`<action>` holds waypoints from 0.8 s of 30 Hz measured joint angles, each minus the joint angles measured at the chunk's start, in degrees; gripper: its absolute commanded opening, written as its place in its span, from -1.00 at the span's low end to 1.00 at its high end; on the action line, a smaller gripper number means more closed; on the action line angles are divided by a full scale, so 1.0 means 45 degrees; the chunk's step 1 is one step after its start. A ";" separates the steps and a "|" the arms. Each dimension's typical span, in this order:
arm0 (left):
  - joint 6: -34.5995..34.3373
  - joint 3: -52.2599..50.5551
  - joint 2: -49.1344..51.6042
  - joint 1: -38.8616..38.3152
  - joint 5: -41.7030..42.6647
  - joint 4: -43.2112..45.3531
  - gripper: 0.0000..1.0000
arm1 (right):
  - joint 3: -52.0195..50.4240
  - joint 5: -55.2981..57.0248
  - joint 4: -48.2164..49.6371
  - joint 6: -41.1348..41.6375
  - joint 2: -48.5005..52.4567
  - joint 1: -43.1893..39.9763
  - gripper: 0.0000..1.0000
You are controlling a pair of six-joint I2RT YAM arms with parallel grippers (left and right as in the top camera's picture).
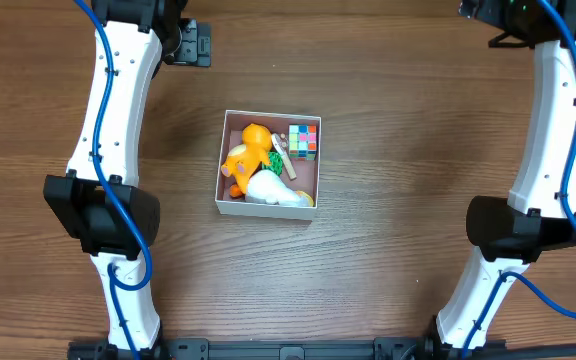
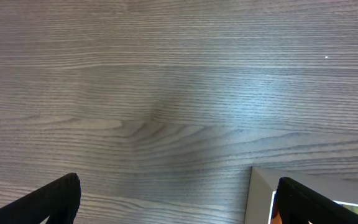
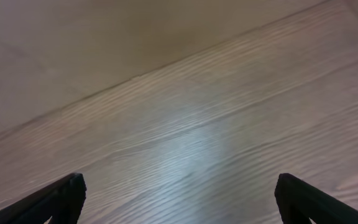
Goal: Pack container
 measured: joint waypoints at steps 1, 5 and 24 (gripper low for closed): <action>0.0000 0.0000 0.0000 0.0000 0.0000 0.0005 1.00 | 0.0000 -0.0209 0.0000 0.0000 0.0000 0.0000 1.00; 0.0000 0.0000 0.0000 0.0000 0.0005 0.0005 1.00 | -0.0219 -0.1020 0.0316 0.0005 0.0000 0.0000 1.00; 0.0000 0.0000 0.0000 0.0000 0.0000 0.0005 1.00 | -0.0423 -0.1802 -0.0500 0.0005 0.0000 0.0000 1.00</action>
